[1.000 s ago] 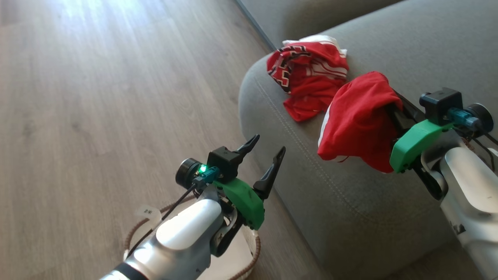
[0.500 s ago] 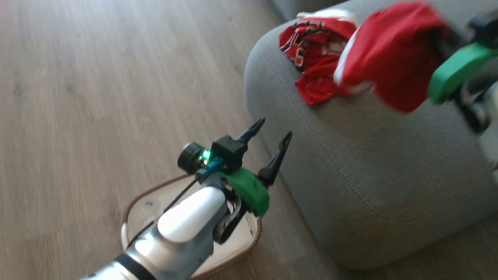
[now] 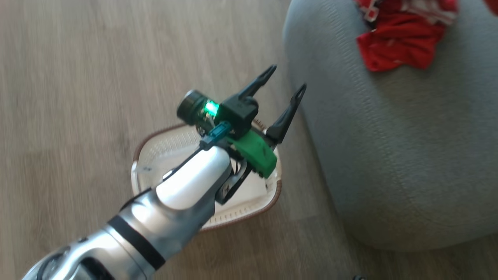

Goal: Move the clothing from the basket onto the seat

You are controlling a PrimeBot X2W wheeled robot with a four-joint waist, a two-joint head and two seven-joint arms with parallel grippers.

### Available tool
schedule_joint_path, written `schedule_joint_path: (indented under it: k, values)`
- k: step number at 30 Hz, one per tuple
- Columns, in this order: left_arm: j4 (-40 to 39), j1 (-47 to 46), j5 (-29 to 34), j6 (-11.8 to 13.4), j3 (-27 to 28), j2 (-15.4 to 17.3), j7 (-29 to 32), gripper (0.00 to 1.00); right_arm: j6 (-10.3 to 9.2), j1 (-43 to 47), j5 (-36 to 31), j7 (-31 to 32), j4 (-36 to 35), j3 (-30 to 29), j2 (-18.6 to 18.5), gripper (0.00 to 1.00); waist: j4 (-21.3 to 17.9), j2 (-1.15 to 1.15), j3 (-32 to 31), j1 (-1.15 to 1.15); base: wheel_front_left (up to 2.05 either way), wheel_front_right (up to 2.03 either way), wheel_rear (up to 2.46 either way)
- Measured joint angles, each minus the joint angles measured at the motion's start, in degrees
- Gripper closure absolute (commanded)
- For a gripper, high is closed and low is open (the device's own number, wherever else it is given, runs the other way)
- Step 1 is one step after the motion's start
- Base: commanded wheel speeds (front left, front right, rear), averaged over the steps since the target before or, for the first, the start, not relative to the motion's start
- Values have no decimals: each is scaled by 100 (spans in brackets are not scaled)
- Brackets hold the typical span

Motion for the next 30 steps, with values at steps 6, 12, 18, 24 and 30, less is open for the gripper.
schedule_joint_path:
  k: [6, 12, 18, 24, 30]
  values:
    - [-268, -315, 134, 60, -25, 2, 1, 0, 0, -68, -764, -298, 868, -848, 0, 100, 357, 0, 577, 0, 0, 0, 0]
    - [-393, -354, 187, 123, -118, 20, 27, 0, 1, 168, -1339, -423, 1381, -1581, 316, 100, 635, 0, 956, 0, 0, 0, 0]
    - [-411, -354, 183, 175, -125, 148, 35, 0, 0, 337, -1856, -506, 1441, -2014, 622, 64, 645, 0, 1055, 1, 0, 0, 0]
    - [-401, -340, 171, 197, -118, 182, 34, 0, 0, 385, -2161, -543, 1438, -2128, 787, 0, 534, 0, 962, 1, 0, 0, 0]
    - [-338, -179, -32, 201, 13, 250, 33, 0, 0, 583, -2202, -626, 1406, -2019, 949, 0, 375, 0, 719, 1, 0, 0, 0]
